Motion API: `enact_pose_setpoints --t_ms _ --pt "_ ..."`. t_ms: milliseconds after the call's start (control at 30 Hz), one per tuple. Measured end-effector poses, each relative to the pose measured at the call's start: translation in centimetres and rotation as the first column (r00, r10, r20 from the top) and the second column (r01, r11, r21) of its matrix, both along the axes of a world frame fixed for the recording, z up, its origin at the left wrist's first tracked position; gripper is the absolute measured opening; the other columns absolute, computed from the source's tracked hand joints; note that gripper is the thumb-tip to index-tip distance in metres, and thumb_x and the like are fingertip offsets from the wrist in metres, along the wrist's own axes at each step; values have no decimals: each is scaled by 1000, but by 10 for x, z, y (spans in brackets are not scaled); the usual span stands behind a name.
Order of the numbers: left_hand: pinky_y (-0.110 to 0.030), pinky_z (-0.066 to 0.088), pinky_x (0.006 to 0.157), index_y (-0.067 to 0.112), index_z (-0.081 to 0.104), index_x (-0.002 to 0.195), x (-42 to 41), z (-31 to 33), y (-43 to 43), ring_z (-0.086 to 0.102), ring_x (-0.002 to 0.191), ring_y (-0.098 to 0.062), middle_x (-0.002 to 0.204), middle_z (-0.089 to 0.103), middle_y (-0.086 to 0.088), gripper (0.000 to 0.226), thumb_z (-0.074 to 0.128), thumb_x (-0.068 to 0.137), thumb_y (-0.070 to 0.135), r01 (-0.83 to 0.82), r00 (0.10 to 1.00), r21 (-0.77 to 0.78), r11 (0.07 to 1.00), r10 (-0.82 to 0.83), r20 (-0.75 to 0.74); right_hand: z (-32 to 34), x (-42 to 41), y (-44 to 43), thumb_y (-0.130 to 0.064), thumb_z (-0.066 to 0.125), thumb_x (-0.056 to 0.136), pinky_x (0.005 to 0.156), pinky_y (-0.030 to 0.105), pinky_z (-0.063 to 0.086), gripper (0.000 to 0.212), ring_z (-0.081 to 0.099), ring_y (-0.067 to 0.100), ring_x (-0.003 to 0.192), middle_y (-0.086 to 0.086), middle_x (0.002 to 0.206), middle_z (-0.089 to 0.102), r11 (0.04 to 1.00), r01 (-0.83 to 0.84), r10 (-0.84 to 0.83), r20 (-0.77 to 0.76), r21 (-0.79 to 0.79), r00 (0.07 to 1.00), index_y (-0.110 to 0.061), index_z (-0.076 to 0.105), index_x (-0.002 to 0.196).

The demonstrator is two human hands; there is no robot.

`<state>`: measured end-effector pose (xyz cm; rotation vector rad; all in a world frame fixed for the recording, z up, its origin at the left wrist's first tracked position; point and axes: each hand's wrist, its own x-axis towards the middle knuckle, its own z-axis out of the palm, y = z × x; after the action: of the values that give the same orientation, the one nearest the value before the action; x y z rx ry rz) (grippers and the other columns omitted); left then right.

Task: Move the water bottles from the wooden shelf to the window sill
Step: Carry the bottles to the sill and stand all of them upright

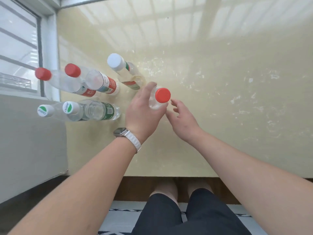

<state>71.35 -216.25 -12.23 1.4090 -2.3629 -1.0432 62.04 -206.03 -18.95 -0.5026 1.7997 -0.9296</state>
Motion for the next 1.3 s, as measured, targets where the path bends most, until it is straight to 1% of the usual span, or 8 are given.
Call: enact_pose_setpoints --t_ms 200,400,500,600,767,967,1133,1300 --pt "-24 51 88 62 48 107 27 5 -12 60 98 7 102 63 32 50 79 78 37 -243 955 187 952 269 -125 5 18 -28 -44 51 97 98 26 36 54 47 6 126 -14 143 46 1000 26 -25 113 -14 993 -25 42 146" --pt "-37 55 92 71 45 104 41 -5 -19 62 105 1 109 64 24 57 81 71 42 -337 906 214 917 378 -192 10 30 -53 -43 51 96 75 10 37 28 49 -24 93 -30 114 56 998 58 -55 231 -8 971 -38 56 123" --pt "-39 55 92 71 44 105 47 -13 -22 64 105 -3 108 66 22 57 81 69 46 -387 879 201 900 426 -214 9 35 -62 -43 52 94 78 16 42 13 56 -19 93 -28 109 62 999 47 -43 249 -10 968 -45 59 105" --pt "-40 56 90 67 47 107 52 -22 -26 66 104 -7 108 67 19 58 82 69 42 -408 858 215 887 453 -241 7 40 -71 -46 50 88 84 22 44 23 57 -11 103 -23 111 64 1000 29 -26 264 -9 964 -42 60 109" --pt "-40 57 87 37 58 114 61 -31 -28 66 100 -2 104 69 16 54 86 68 39 -417 850 242 876 470 -239 1 42 -74 -49 52 85 96 30 45 20 56 -6 110 -23 113 64 1000 -4 2 262 9 965 -46 60 103" --pt "-30 59 84 47 54 109 68 -33 -32 66 95 4 101 67 24 53 88 69 39 -383 865 251 889 441 -241 3 44 -77 -57 54 73 103 37 45 32 58 2 114 -20 114 66 1000 -15 8 265 22 964 -46 61 102" --pt "-27 54 89 52 51 116 68 -30 -37 62 108 2 110 63 27 59 88 72 38 -311 883 265 913 380 -274 4 44 -78 -60 50 66 103 39 46 36 59 6 114 -18 113 66 1000 -2 -6 271 30 962 -47 60 98" --pt "-22 47 96 34 51 132 72 -28 -31 56 117 5 122 62 22 68 87 74 37 -281 891 326 902 372 -261 5 46 -72 -60 51 66 103 38 45 33 58 7 114 -19 112 64 1000 5 -12 261 26 965 -49 59 96"
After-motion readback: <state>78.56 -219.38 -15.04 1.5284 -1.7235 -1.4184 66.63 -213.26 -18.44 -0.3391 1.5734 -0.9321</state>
